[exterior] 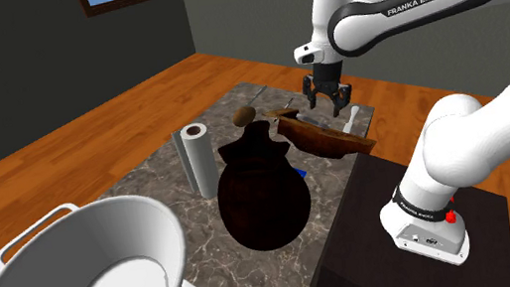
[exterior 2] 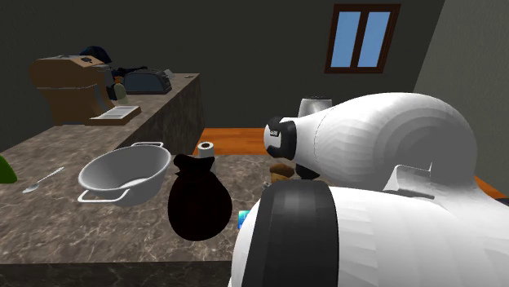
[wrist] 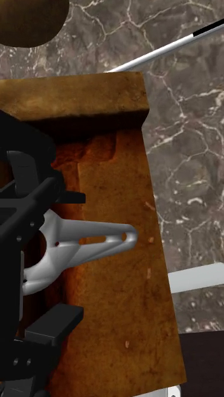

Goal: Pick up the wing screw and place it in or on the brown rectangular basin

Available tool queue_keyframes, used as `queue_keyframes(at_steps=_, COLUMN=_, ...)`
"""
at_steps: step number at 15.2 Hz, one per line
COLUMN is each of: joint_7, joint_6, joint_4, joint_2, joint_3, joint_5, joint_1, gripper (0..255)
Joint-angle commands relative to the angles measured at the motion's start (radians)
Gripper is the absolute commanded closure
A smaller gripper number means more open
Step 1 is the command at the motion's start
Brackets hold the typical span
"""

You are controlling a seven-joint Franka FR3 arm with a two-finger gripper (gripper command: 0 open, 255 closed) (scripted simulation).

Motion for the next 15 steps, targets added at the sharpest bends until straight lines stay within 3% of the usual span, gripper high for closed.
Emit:
queue_keyframes(at_steps=1, joint_7=0.0, joint_6=0.0, joint_4=0.0, joint_2=0.0, joint_3=0.0, joint_5=0.0, joint_1=0.0, gripper=0)
queue_keyframes(at_steps=4, joint_7=0.0, joint_6=0.0, joint_4=0.0, joint_2=0.0, joint_3=0.0, joint_5=0.0, joint_1=0.0, gripper=0)
queue_keyframes(at_steps=8, joint_7=-0.002, joint_6=-0.137, joint_4=0.114, joint_2=-0.023, joint_3=0.019, joint_5=0.018, joint_1=0.008, gripper=0)
queue_keyframes(at_steps=15, joint_7=-0.002, joint_6=-0.137, joint_4=0.114, joint_2=-0.023, joint_3=0.019, joint_5=0.018, joint_1=0.008, gripper=0)
